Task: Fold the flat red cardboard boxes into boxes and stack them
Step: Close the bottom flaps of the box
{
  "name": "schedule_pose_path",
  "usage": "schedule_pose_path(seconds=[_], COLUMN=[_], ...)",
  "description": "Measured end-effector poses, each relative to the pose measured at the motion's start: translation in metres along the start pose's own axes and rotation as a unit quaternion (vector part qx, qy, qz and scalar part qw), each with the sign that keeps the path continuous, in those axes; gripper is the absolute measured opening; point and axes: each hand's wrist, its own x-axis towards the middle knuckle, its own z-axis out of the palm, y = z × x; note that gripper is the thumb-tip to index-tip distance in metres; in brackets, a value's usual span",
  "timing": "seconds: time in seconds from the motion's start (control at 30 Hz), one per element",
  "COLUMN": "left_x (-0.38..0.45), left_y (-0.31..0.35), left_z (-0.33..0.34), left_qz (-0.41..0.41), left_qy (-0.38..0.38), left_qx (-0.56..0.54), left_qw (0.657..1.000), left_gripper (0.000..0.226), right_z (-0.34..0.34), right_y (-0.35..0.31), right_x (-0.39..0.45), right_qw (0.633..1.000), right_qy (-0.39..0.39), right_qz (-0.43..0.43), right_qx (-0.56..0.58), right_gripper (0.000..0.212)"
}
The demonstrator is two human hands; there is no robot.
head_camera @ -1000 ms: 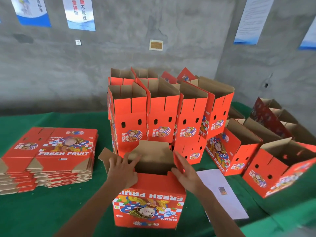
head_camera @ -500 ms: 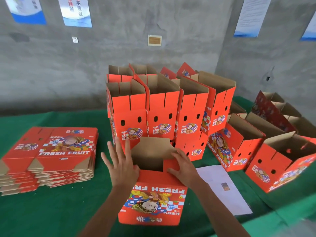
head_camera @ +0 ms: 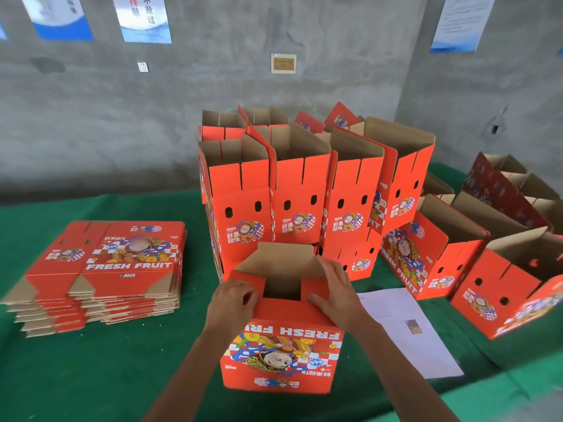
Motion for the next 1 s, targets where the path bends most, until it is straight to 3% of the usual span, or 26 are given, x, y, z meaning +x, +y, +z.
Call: schedule_pose_path(seconds=[0.1, 0.2, 0.27, 0.3, 0.37, 0.43, 0.53, 0.67, 0.8, 0.93, 1.0], left_x=[0.005, 0.001, -0.003, -0.005, -0.005, -0.005, -0.001, 0.011, 0.014, 0.014, 0.013], left_y=[-0.004, -0.001, 0.006, 0.008, 0.008, 0.006, 0.004, 0.010, 0.024, 0.023, 0.018], left_z=[-0.006, -0.004, 0.000, 0.001, 0.001, 0.000, -0.004, -0.011, -0.008, -0.005, -0.003], left_qz=[-0.051, -0.104, -0.133, -0.131, -0.116, -0.098, -0.090, -0.123, -0.150, -0.155, -0.152], left_qy=[-0.006, 0.052, 0.074, 0.076, 0.053, -0.010, -0.123, -0.170, -0.173, -0.133, -0.114], left_qx=[-0.041, -0.100, -0.150, -0.154, -0.105, -0.018, 0.051, 0.060, 0.143, 0.162, 0.145], left_qw=[0.998, 0.988, 0.977, 0.976, 0.986, 0.995, 0.987, 0.976, 0.963, 0.965, 0.971], left_gripper=[0.017, 0.019, 0.015, 0.014, 0.040, 0.074, 0.090, 0.096, 0.096, 0.067, 0.054], right_z=[0.004, 0.002, 0.000, 0.000, 0.002, 0.002, 0.001, 0.001, 0.007, 0.007, 0.007], right_y=[-0.006, -0.001, 0.006, 0.008, 0.008, 0.004, -0.001, -0.006, -0.016, -0.020, -0.019], right_x=[-0.003, -0.010, -0.018, -0.020, -0.021, -0.018, -0.015, -0.010, -0.004, -0.001, -0.004], right_qw=[1.000, 0.999, 0.999, 0.998, 0.998, 0.999, 0.998, 0.995, 0.982, 0.972, 0.976], right_qy=[0.010, 0.002, 0.013, 0.024, 0.038, 0.026, -0.041, -0.068, -0.063, -0.068, -0.060], right_qz=[-0.004, -0.040, -0.049, -0.047, -0.040, -0.018, 0.033, 0.028, 0.022, 0.018, 0.017], right_qx=[0.020, 0.013, 0.018, 0.029, 0.037, 0.027, 0.015, -0.064, -0.176, -0.224, -0.209], right_gripper=[0.066, 0.037, 0.029, 0.033, 0.037, 0.039, 0.054, 0.080, 0.088, 0.087, 0.075])
